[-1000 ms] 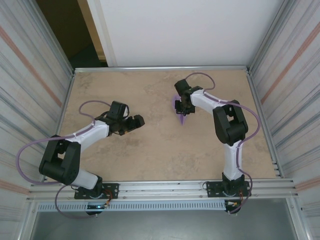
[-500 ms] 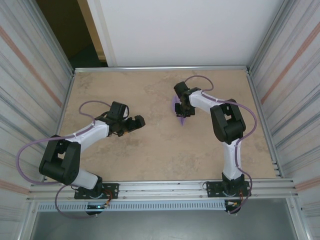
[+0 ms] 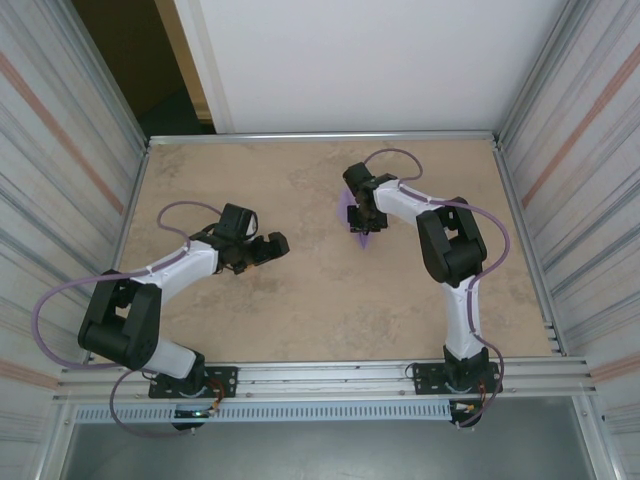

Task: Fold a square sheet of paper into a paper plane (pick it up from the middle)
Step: Move a paper plane to the center of the table, then reset both arms

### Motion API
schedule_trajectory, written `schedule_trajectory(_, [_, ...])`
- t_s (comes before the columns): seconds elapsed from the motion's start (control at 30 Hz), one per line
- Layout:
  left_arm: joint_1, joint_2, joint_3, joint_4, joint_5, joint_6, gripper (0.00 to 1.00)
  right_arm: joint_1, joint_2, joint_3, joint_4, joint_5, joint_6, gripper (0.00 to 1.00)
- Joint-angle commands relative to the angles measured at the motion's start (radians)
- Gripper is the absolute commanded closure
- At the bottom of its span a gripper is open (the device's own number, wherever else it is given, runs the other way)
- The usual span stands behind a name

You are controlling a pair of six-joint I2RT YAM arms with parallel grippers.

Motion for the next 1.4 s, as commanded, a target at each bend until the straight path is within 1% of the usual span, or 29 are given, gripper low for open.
schedule_trajectory(0.0, [0.011, -0.017, 0.02, -0.024, -0.021, 0.021, 0.01, 0.003, 0.085, -0.014, -0.012, 0.035, -0.015, 0.68])
schedule_trajectory(0.2, [0.011, -0.028, 0.044, -0.04, -0.025, 0.027, 0.01, 0.005, 0.055, 0.0, -0.016, 0.035, -0.016, 0.68])
schedule_trajectory(0.57, [0.026, -0.064, 0.162, -0.097, -0.068, 0.057, 0.01, -0.009, -0.14, 0.054, -0.045, 0.034, 0.017, 0.63])
schedule_trajectory(0.7, [0.064, -0.092, 0.173, -0.088, -0.084, 0.064, 0.01, -0.015, -0.23, 0.019, -0.036, 0.043, 0.02, 0.58])
schedule_trajectory(0.8, [0.103, -0.135, 0.17, -0.075, -0.116, 0.08, 0.01, -0.026, -0.338, -0.034, -0.015, 0.1, 0.011, 0.52])
schedule_trajectory(0.9, [0.141, -0.199, 0.142, -0.047, -0.178, 0.104, 0.01, -0.056, -0.479, -0.129, 0.035, 0.197, 0.0, 0.41])
schedule_trajectory(1.0, [0.179, -0.278, 0.083, -0.001, -0.256, 0.13, 0.01, -0.107, -0.644, -0.281, 0.14, 0.275, -0.034, 0.29])
schedule_trajectory(1.07, [0.209, -0.332, 0.03, 0.037, -0.317, 0.146, 0.01, -0.156, -0.763, -0.398, 0.217, 0.321, -0.048, 0.17])
schedule_trajectory(1.13, [0.234, -0.379, -0.03, 0.077, -0.383, 0.163, 0.01, -0.217, -0.862, -0.497, 0.279, 0.338, -0.05, 0.0])
schedule_trajectory(1.27, [0.266, -0.451, -0.149, 0.187, -0.52, 0.235, 0.01, -0.353, -1.005, -0.67, 0.379, 0.347, -0.055, 0.01])
schedule_trajectory(1.37, [0.288, -0.459, -0.218, 0.282, -0.574, 0.32, 0.01, -0.439, -1.062, -0.787, 0.456, 0.367, -0.066, 0.01])
